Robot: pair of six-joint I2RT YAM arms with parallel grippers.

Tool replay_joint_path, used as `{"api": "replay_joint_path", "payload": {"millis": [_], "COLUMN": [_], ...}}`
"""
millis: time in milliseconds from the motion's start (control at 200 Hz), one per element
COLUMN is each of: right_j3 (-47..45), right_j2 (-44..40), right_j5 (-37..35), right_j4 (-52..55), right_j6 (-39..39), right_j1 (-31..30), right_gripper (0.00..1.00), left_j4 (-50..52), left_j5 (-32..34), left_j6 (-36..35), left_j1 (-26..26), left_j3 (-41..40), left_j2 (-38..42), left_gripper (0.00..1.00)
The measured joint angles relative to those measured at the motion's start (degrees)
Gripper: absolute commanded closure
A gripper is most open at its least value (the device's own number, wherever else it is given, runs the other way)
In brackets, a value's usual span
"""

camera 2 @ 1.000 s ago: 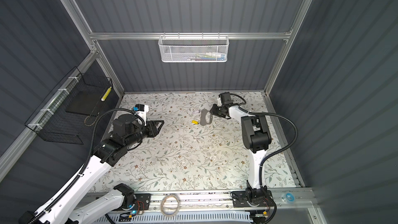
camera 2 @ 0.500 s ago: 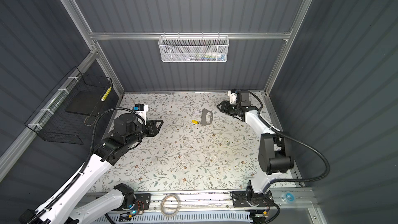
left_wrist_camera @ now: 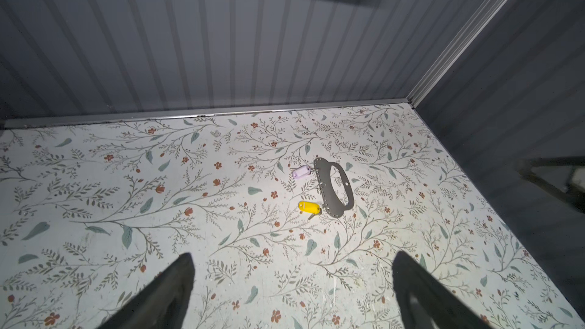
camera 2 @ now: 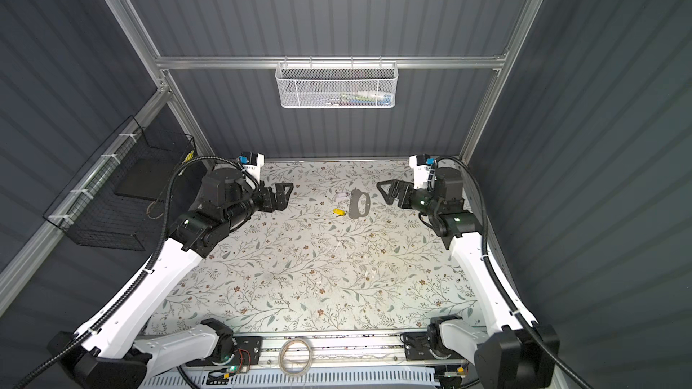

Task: Attach keys to a key ring
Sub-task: Reset both arms

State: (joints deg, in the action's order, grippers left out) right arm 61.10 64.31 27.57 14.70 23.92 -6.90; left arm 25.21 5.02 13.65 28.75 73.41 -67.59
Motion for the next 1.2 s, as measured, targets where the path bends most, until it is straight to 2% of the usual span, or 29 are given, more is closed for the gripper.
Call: {"api": "replay_joint_path", "payload": {"millis": [115, 265, 340, 445, 600, 730, 916, 1106, 1201], "right_j3": [3.1, 2.3, 0.0, -4.4, -11.2, -18.4, -27.1, -30.7, -31.9], "right_j2": [-1.9, -4.5, -5.3, -4.9, -3.3, -3.7, -4.6, -4.3, -3.3], "right_j5": [-12.0, -28.0, -34.9, -39.9, -40.6, -39.4, -38.4, -37.7, -37.2], "right_j4": [7.0, 11.1, 10.6, 8.7, 3.4, -4.6, -16.3, -24.7, -28.9], "right_j6": [-1.1, -2.5, -4.0, -6.7, -9.0, -9.9, -12.8, -15.3, -15.8], "right_j1": [0.1, 0.1, 0.3, 1.3, 4.4, 7.1, 7.5, 7.6, 7.7], "right_gripper": [0.01, 0.01, 0.01, 0.01, 0.01, 0.01, 0.01, 0.01, 0.01], "left_j4": [2.2, 2.7, -0.7, -8.1, -18.6, -25.0, -37.4, -50.4, -56.0], "left_j5": [2.2, 9.4, 13.9, 19.1, 19.7, 18.3, 16.7, 12.1, 9.9], "left_j6": [-1.7, -4.2, -6.3, -9.0, -11.0, -10.9, -11.6, -11.6, -11.7], "left_j1": [0.0, 0.0, -0.2, -1.2, -7.8, -13.7, -17.6, -22.6, -23.2], "left_j3": [5.3, 5.6, 2.1, -7.7, -22.1, -30.1, -39.8, -45.9, -46.9], "left_j2": [-4.5, -7.6, -7.5, -5.7, -3.7, -2.1, -0.7, -7.2, -11.8], "left_gripper": [0.0, 0.0, 0.0, 0.0, 0.0, 0.0, 0.0, 0.0, 0.0]}}
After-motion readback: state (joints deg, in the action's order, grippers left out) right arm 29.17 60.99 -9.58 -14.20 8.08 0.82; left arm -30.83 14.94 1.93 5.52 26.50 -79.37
